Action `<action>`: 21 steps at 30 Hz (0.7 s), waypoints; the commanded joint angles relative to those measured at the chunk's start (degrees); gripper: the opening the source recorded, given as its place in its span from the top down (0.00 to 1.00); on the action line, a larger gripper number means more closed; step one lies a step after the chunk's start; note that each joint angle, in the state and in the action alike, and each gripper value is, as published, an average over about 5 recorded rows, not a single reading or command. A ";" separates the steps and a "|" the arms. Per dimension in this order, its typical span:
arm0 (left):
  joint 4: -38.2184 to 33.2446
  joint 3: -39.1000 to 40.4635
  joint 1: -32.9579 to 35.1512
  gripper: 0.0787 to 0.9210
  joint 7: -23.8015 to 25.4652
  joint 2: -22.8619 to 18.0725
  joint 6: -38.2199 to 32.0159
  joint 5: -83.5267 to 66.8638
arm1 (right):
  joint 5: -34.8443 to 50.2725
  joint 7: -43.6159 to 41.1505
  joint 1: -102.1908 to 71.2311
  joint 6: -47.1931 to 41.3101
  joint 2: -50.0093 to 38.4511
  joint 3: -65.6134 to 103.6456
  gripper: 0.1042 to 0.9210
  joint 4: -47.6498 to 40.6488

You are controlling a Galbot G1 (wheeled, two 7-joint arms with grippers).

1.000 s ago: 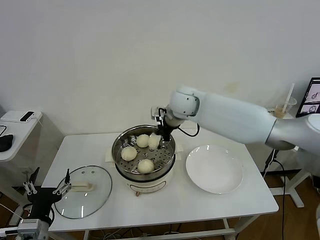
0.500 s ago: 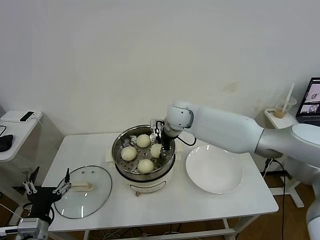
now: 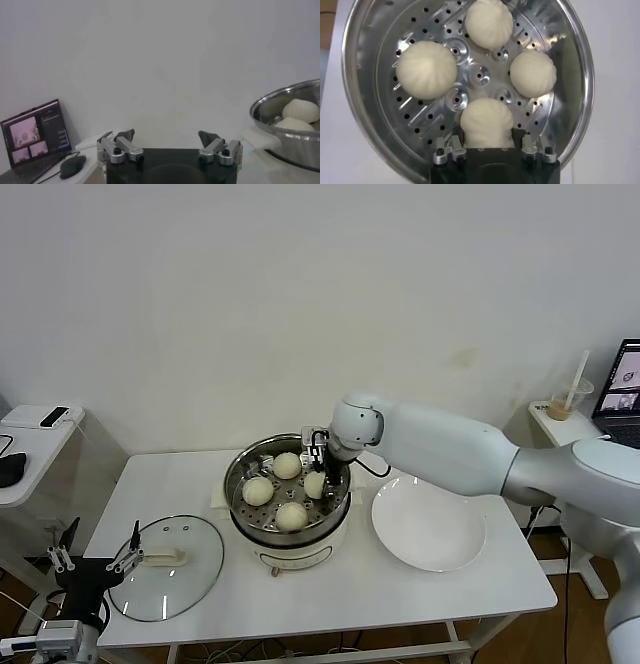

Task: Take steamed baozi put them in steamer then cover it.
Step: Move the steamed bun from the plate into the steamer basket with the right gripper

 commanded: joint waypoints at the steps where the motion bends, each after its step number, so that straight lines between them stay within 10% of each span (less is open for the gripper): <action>1: 0.22 -0.01 -0.10 0.12 0.01 0.05 0.01 0.00 | -0.63 -0.02 -0.20 -0.04 -0.06 0.43 0.32 -0.07; 8: 0.27 0.03 -0.24 0.12 0.05 0.07 0.00 -0.07 | 0.19 1.09 1.44 -0.43 -2.35 2.11 0.13 2.62; 21: -0.70 0.66 0.01 0.12 0.13 0.00 0.02 -0.43 | 8.60 19.71 -7.84 -3.71 -20.03 15.74 0.12 23.78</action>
